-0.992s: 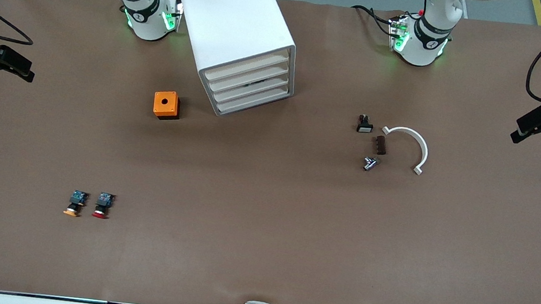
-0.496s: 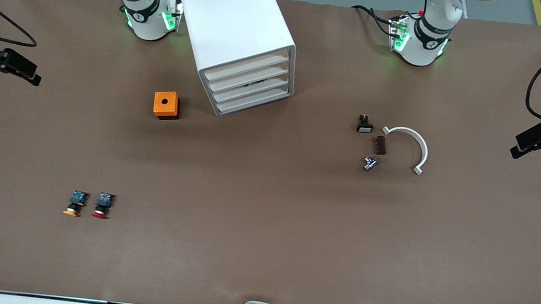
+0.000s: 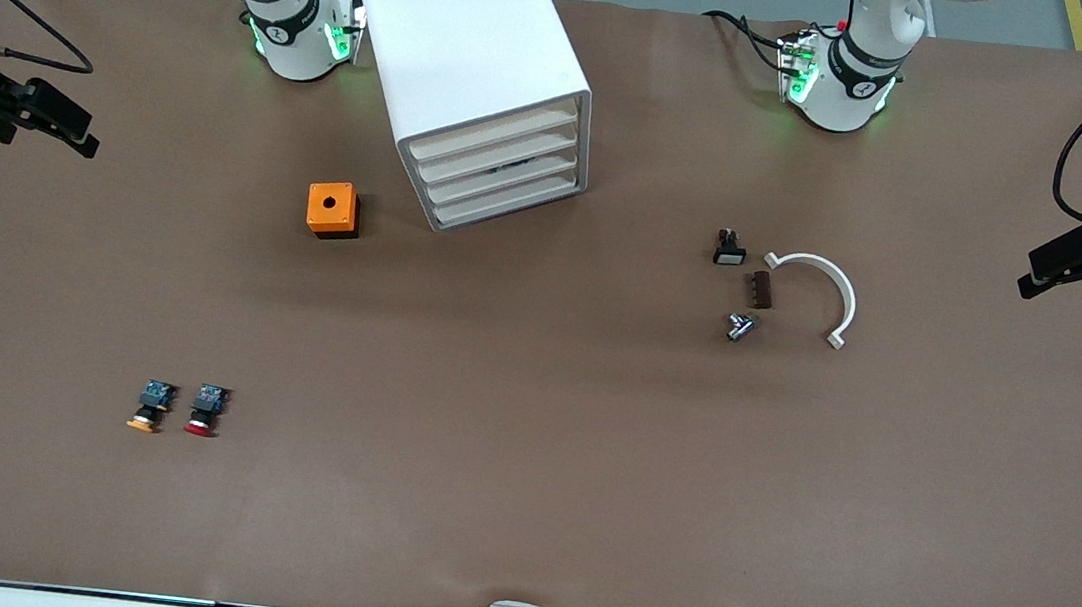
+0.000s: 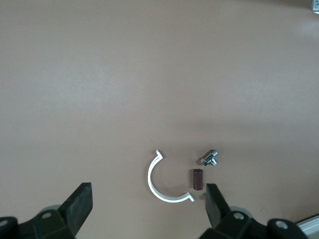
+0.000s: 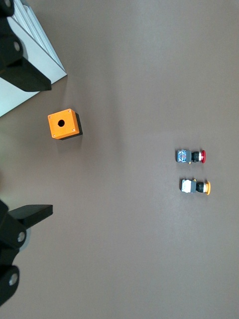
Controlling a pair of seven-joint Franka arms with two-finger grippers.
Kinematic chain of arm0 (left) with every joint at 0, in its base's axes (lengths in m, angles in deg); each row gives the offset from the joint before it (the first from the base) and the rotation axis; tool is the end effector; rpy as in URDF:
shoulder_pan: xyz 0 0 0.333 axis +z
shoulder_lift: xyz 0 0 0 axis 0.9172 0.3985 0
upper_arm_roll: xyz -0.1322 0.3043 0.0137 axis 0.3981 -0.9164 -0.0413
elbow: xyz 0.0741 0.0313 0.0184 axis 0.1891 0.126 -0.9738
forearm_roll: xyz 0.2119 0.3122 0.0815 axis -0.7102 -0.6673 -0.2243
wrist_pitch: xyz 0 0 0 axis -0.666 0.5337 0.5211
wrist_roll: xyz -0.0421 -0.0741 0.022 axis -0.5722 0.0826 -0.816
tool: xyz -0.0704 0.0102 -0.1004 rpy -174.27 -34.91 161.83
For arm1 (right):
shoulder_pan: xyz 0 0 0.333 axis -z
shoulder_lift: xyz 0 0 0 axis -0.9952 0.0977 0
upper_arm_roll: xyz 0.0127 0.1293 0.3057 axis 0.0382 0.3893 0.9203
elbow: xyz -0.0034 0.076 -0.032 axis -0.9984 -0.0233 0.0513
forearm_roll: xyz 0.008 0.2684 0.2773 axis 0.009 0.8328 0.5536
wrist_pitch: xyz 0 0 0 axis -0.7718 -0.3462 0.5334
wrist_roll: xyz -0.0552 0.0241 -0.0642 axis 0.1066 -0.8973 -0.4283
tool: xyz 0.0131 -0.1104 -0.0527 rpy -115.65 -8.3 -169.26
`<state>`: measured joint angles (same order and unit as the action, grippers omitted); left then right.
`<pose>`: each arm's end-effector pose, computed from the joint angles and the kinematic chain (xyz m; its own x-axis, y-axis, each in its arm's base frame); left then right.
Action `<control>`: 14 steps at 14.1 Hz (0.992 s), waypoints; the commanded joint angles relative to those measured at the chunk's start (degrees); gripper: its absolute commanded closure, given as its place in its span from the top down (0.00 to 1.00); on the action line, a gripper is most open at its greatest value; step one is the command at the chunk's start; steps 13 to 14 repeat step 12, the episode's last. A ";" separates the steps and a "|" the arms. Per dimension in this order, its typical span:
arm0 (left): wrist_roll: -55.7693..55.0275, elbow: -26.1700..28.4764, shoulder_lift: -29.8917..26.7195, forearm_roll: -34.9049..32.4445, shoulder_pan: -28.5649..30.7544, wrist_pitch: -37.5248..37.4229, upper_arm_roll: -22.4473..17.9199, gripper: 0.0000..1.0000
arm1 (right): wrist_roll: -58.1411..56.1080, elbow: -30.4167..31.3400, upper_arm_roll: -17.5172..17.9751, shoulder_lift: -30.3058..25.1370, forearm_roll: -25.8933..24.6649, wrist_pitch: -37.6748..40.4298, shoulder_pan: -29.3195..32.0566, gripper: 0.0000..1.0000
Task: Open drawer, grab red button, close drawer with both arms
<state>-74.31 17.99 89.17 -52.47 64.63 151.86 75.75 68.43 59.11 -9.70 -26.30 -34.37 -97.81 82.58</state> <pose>0.5652 -0.0118 0.6309 0.9969 0.0258 0.0747 0.0217 -0.9982 0.0551 0.5233 0.0004 0.6303 0.9944 -0.0986 -0.0377 -0.0999 -0.9945 -0.0322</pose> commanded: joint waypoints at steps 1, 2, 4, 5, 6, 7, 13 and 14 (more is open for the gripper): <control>-1.67 -0.87 -0.66 -1.47 -0.49 -1.34 1.75 1.00 | 0.39 0.65 -0.03 -1.38 0.54 -0.54 -0.30 1.00; -2.38 -0.95 -0.66 -1.47 -0.49 -1.42 2.11 1.00 | 0.21 0.39 -0.03 -1.38 0.45 -0.54 -0.30 1.00; -2.39 -1.13 -0.75 -1.38 -0.49 -1.42 2.20 1.00 | -0.23 0.21 -0.03 -1.38 -0.25 -0.54 -0.30 1.00; -2.30 -1.74 -0.66 -1.38 -0.40 -1.42 2.20 1.00 | -1.71 -0.14 -0.12 -1.38 -0.69 -0.54 -0.21 1.00; -2.30 -2.09 -0.66 -1.30 -0.40 -1.42 2.11 1.00 | -3.12 -0.14 -0.21 -1.38 -0.87 -0.28 -0.12 1.00; -2.30 -2.10 -0.75 -1.21 -0.32 -1.51 2.11 1.00 | -3.31 -0.05 -0.21 -1.38 -0.87 -0.11 -0.12 1.00; -2.39 -2.01 -0.57 -1.38 -0.40 -1.86 2.11 1.00 | -6.28 -0.05 -0.38 -1.30 -0.87 0.25 0.23 1.00; -2.39 -2.01 -0.57 -1.38 -0.40 -1.86 2.11 1.00 | -6.28 -0.05 -0.38 -1.30 -0.87 0.25 0.23 1.00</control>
